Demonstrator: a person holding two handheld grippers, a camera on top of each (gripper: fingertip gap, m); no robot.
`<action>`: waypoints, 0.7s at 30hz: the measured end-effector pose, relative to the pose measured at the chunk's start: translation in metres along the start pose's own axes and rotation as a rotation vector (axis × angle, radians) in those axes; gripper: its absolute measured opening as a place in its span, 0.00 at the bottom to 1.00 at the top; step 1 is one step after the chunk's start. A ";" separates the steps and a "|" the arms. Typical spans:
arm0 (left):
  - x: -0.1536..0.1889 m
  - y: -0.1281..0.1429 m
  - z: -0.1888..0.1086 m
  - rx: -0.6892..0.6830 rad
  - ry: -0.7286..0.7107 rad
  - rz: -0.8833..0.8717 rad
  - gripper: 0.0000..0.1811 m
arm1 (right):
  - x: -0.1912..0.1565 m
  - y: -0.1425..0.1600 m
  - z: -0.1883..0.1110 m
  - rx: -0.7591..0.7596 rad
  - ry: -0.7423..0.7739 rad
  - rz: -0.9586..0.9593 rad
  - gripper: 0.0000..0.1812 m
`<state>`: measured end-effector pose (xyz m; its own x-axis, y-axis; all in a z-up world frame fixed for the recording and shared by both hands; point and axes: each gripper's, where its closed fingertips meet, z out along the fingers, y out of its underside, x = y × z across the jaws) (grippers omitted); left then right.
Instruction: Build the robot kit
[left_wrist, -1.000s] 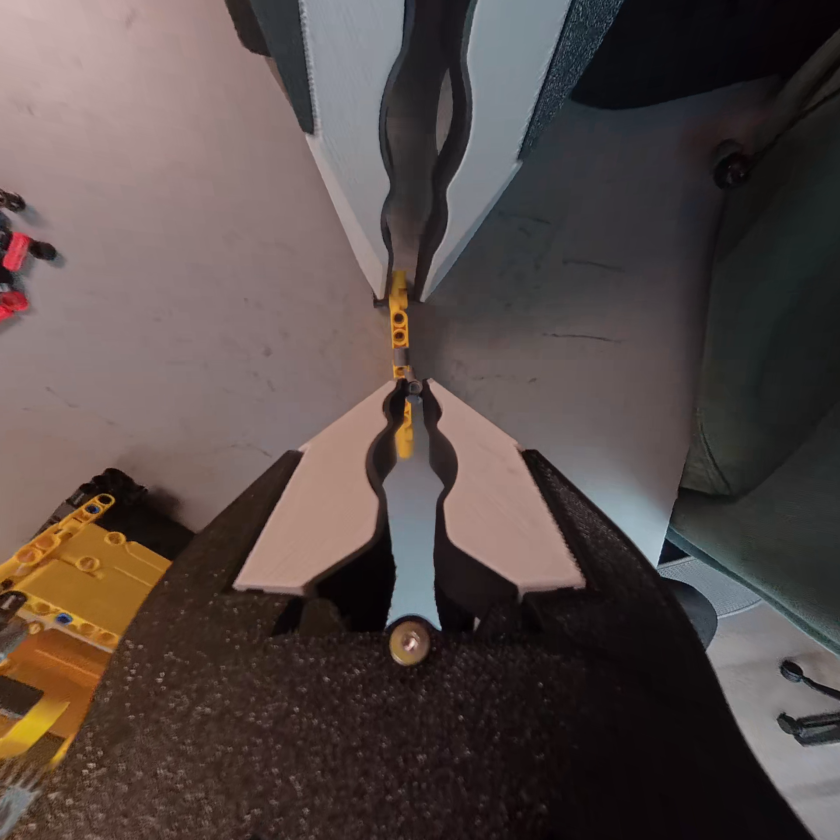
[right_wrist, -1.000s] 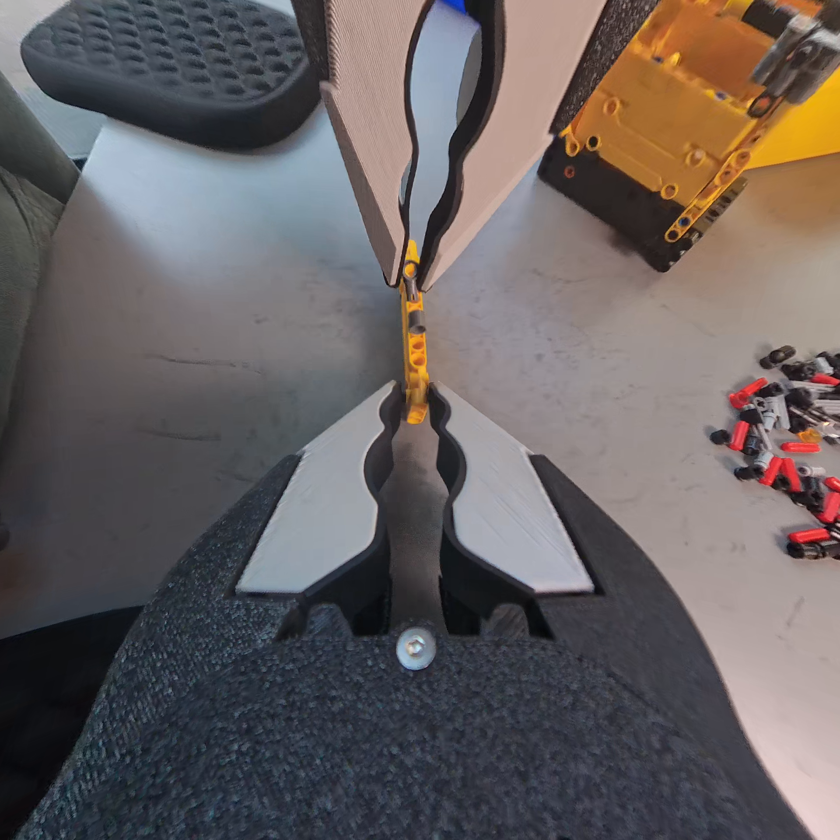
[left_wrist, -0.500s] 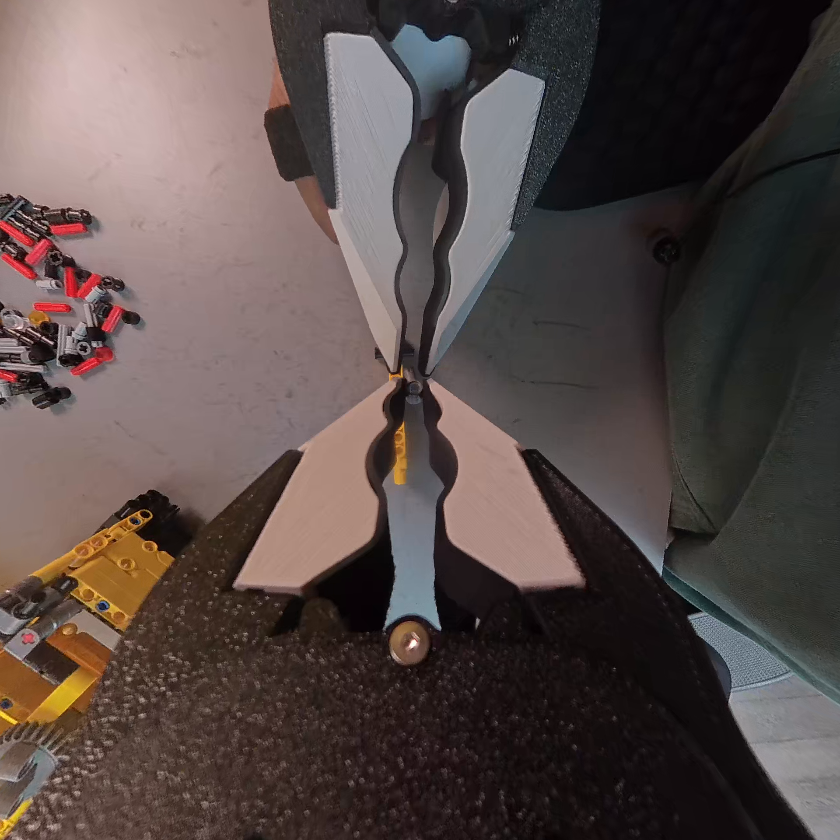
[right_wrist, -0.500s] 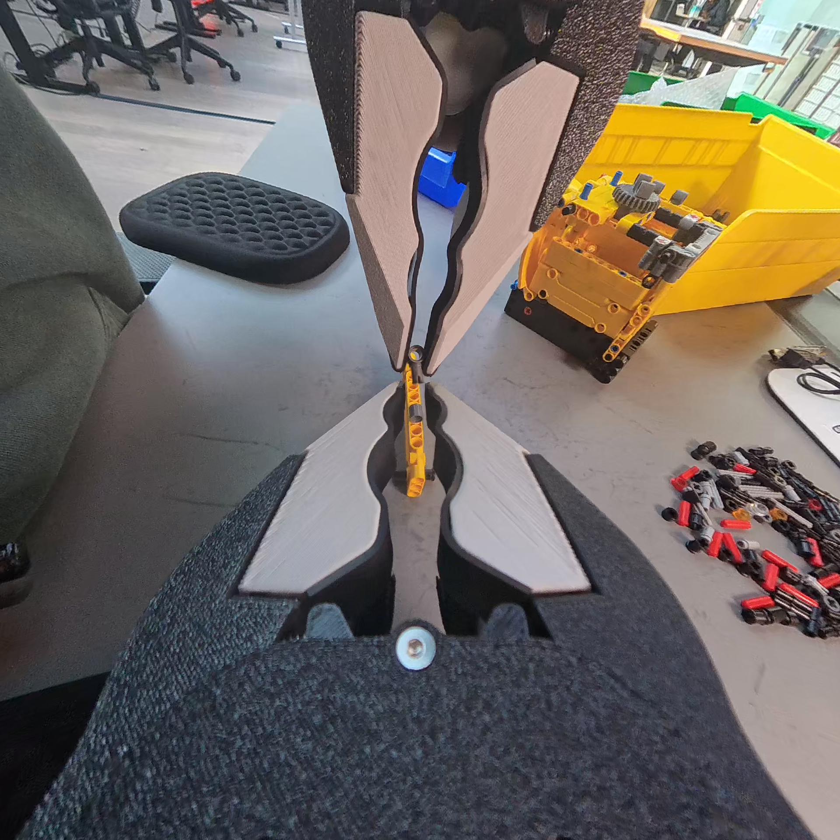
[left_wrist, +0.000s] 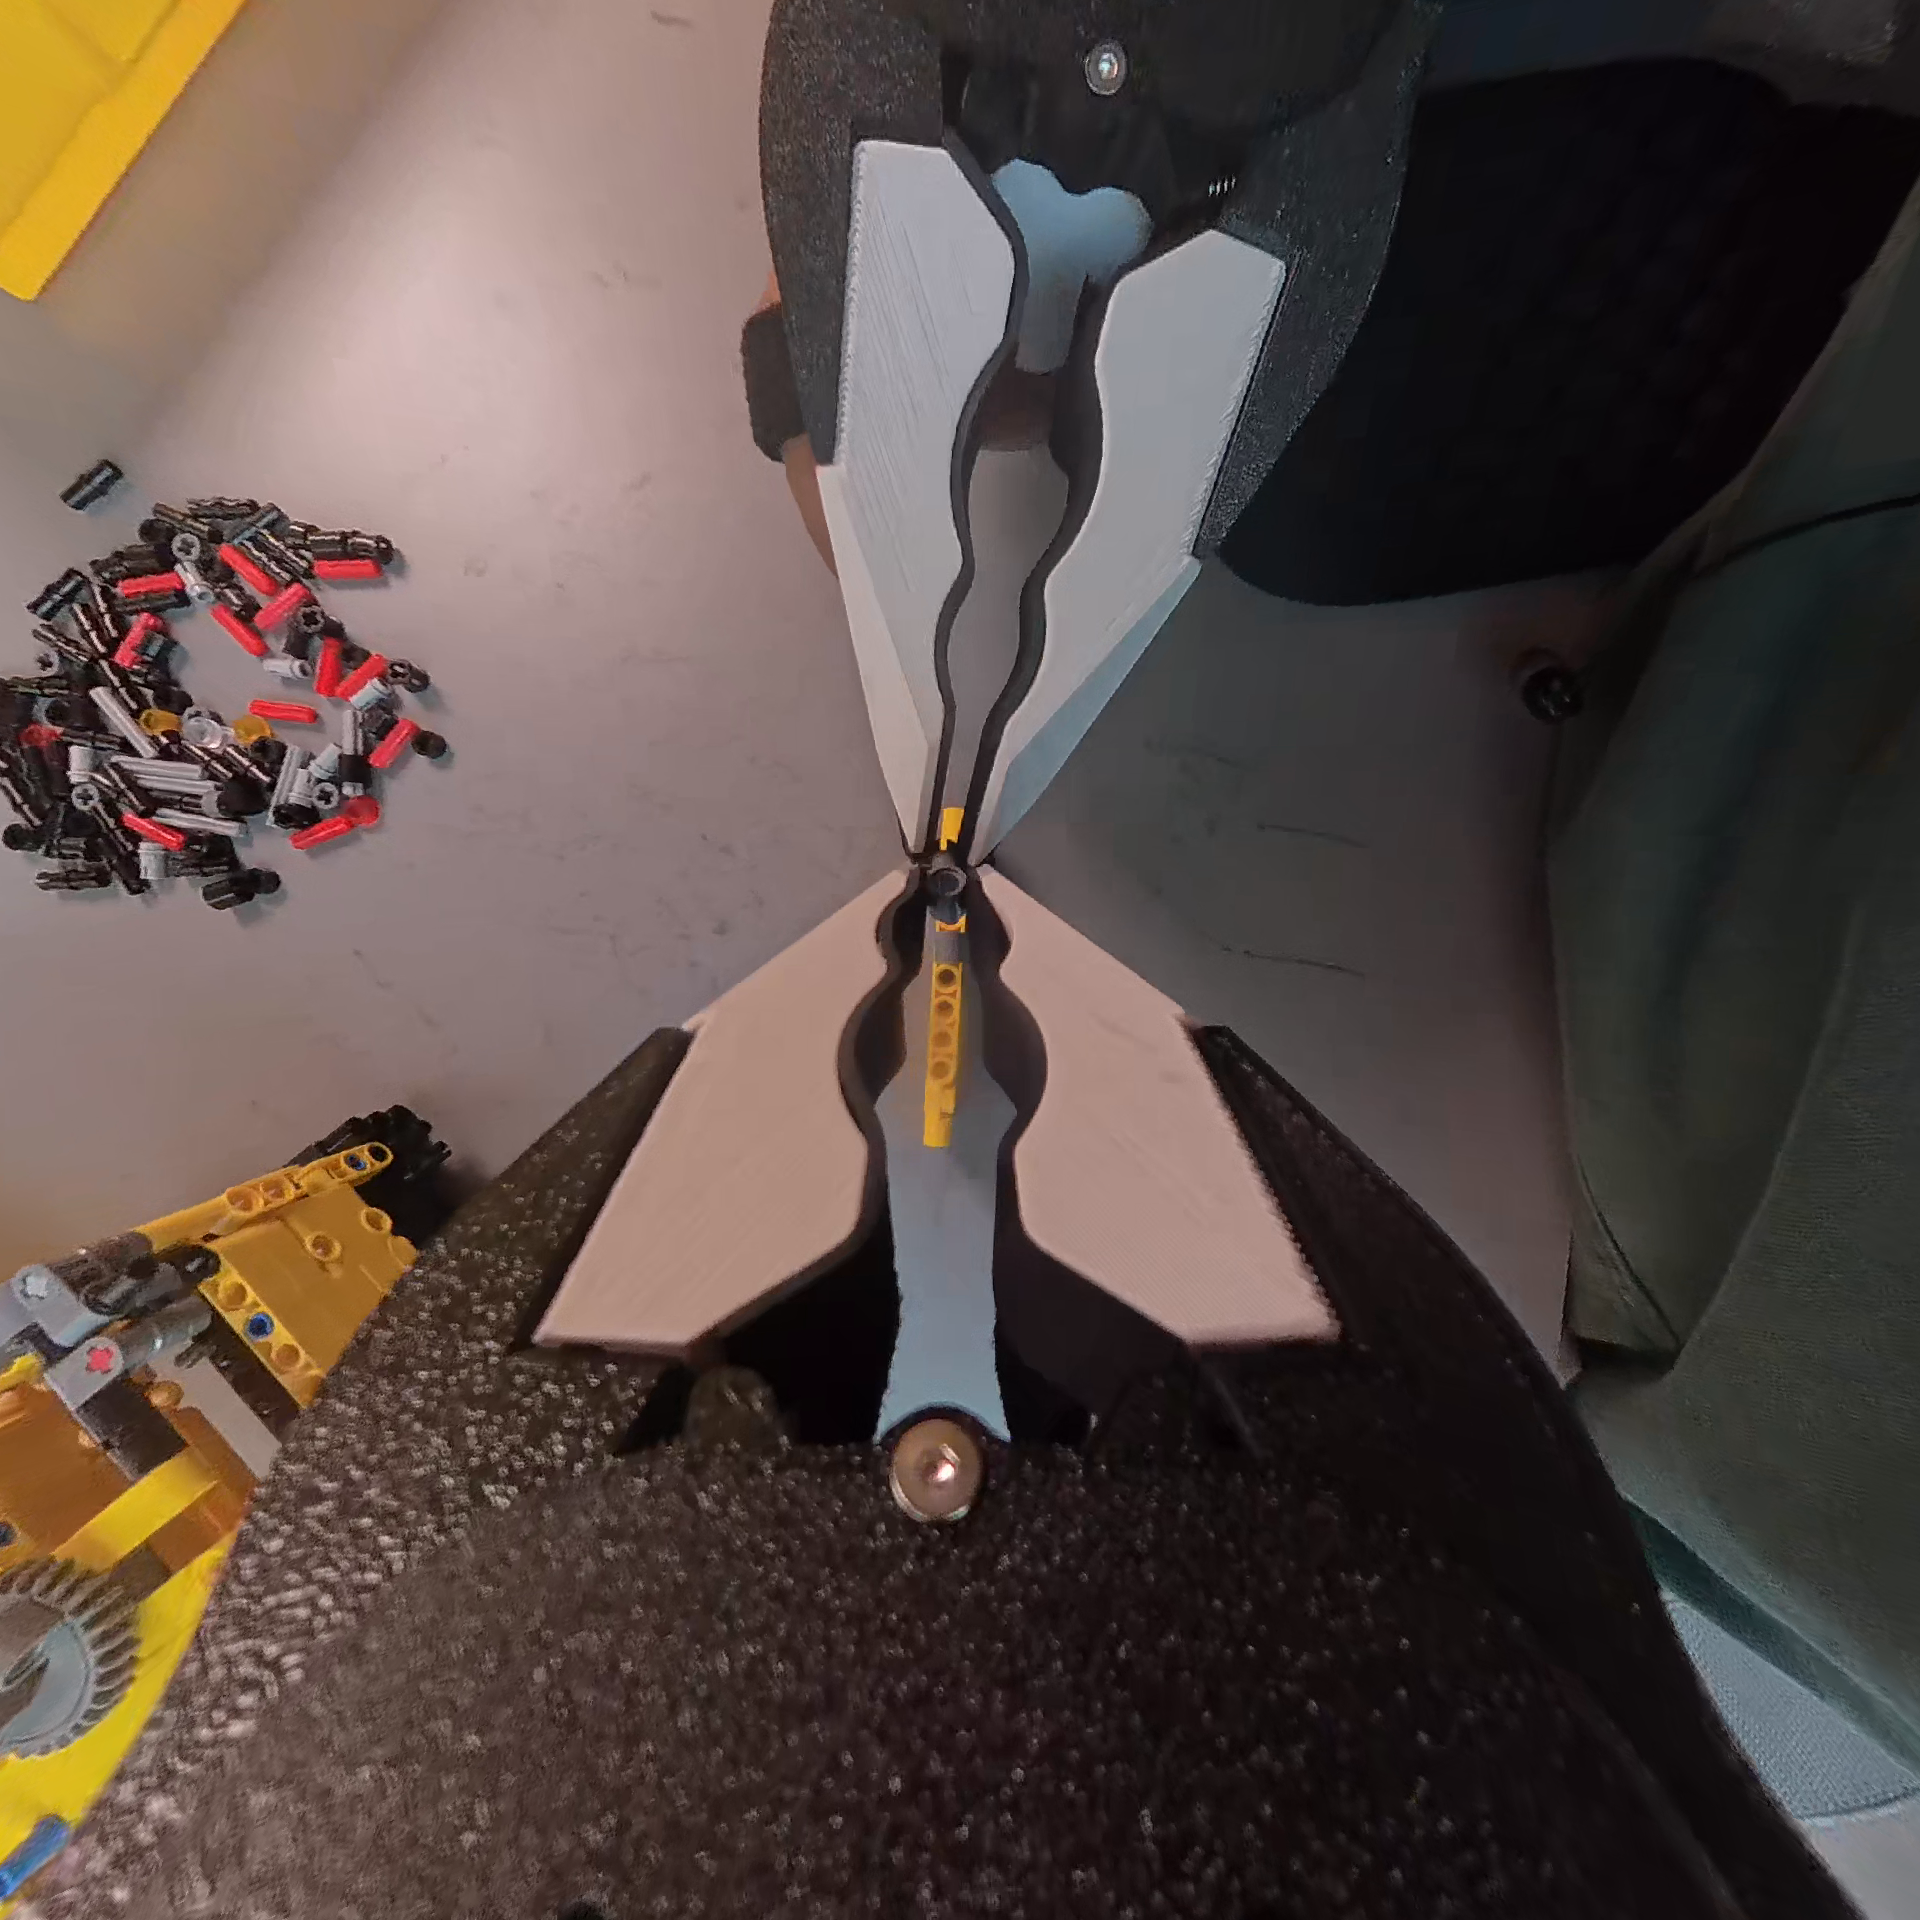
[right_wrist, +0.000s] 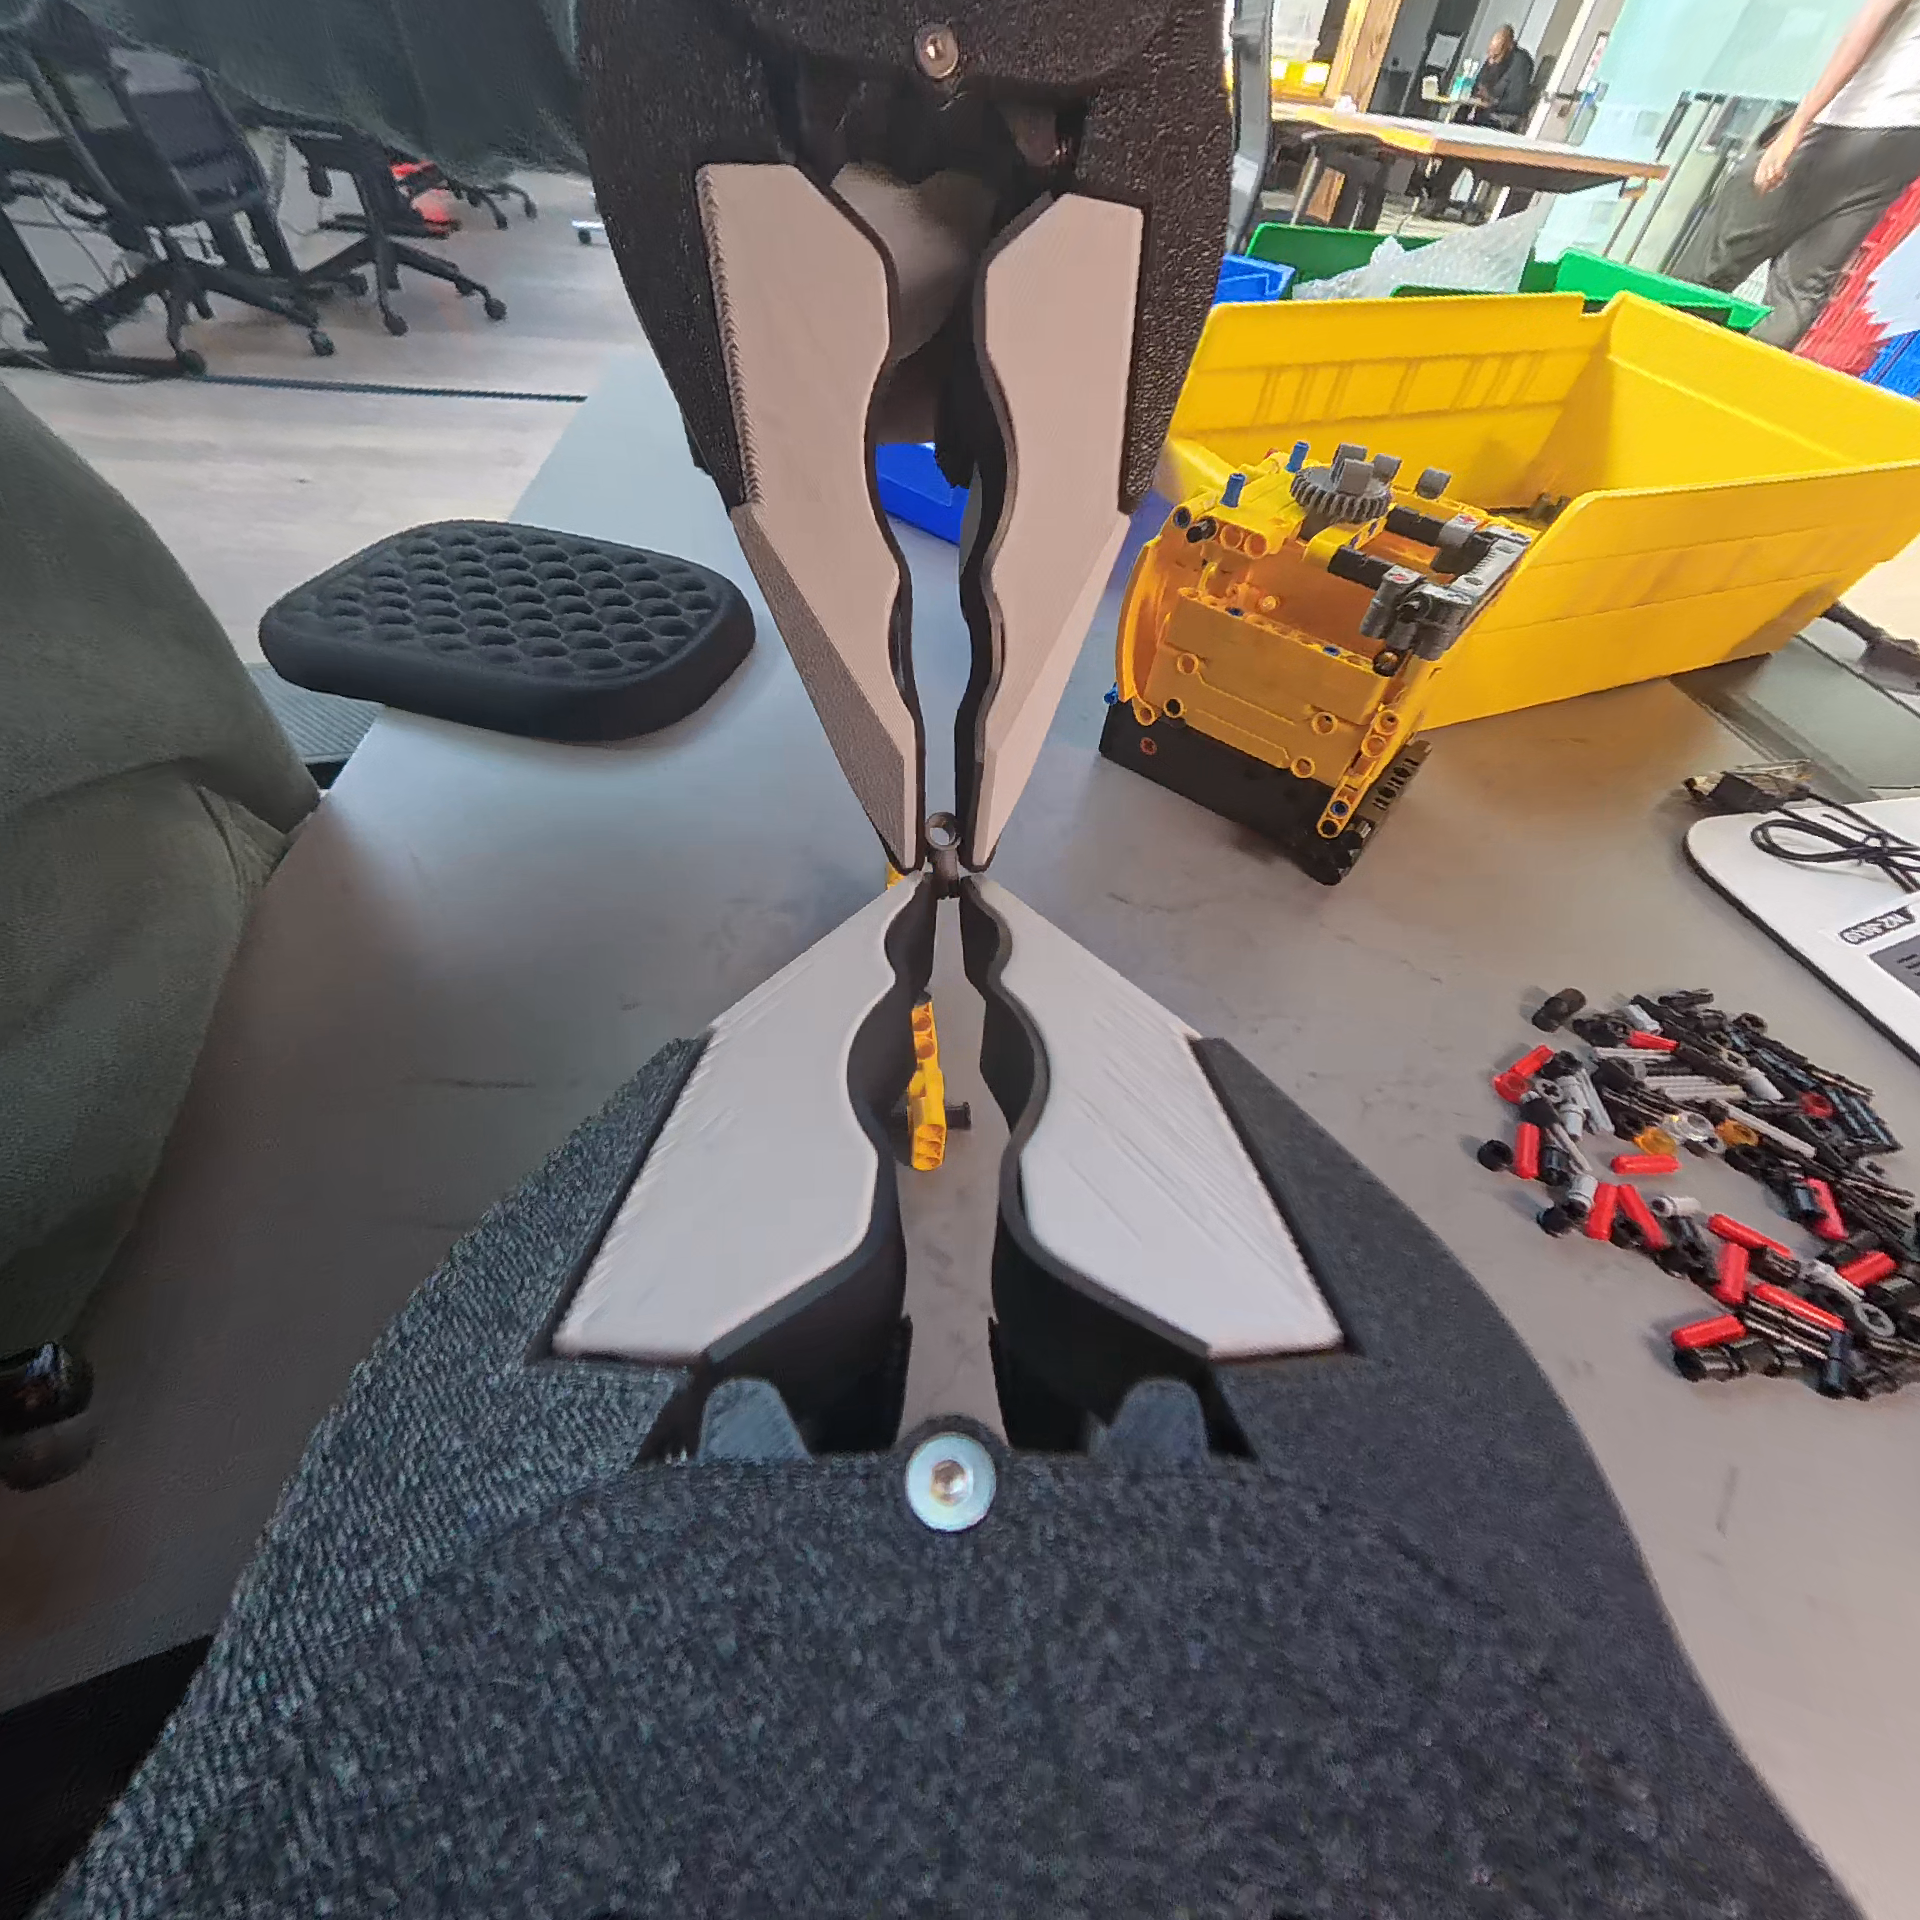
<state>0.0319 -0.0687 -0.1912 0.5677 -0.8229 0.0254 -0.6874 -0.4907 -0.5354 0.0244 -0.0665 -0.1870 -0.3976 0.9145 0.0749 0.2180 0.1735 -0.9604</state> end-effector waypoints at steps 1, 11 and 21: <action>0.000 -0.001 -0.001 0.016 -0.007 -0.009 0.04 | 0.000 -0.001 0.000 0.005 -0.001 0.012 0.02; -0.001 -0.007 -0.010 0.143 -0.010 -0.107 0.04 | 0.000 -0.010 -0.003 0.067 -0.017 0.075 0.02; 0.003 0.038 0.003 -0.217 0.018 -0.002 0.03 | -0.014 0.039 0.001 -0.228 -0.174 0.029 0.17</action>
<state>0.0089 -0.0886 -0.2143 0.5624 -0.8258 0.0421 -0.7687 -0.5410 -0.3412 0.0371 -0.0729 -0.2260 -0.5306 0.8474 -0.0176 0.4183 0.2437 -0.8750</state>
